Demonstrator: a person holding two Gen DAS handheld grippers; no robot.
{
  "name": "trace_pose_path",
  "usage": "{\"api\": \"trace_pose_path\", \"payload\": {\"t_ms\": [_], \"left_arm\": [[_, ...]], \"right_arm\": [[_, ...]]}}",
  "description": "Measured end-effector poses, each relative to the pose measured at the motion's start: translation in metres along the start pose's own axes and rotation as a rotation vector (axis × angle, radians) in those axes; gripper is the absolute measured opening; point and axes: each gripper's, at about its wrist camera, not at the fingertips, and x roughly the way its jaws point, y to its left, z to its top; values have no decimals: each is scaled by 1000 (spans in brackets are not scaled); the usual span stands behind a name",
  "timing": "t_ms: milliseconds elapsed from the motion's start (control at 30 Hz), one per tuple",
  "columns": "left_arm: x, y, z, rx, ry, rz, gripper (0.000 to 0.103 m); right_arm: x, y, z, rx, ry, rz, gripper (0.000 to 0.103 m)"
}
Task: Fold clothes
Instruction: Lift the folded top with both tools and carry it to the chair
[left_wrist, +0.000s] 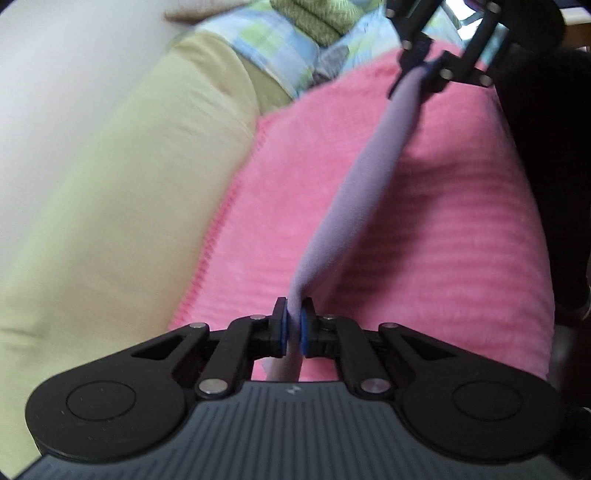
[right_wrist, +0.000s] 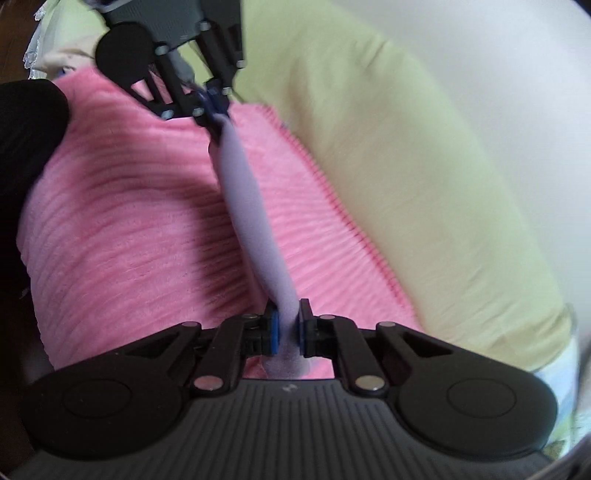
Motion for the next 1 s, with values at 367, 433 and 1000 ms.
{"api": "trace_pose_path", "payload": {"t_ms": [367,433,1000], "left_arm": [[-32,-29,135,184,-356,-52,5],[-35,-43,167,233,-448,-93,5],[-7,-190,517,434,-975,-403,5]], "right_arm": [[-127,-23,-47,207,134,-281,7],[-153,-23,-60,241,190,-345,7],[-364,-109,-255,537,721,-843,7]]}}
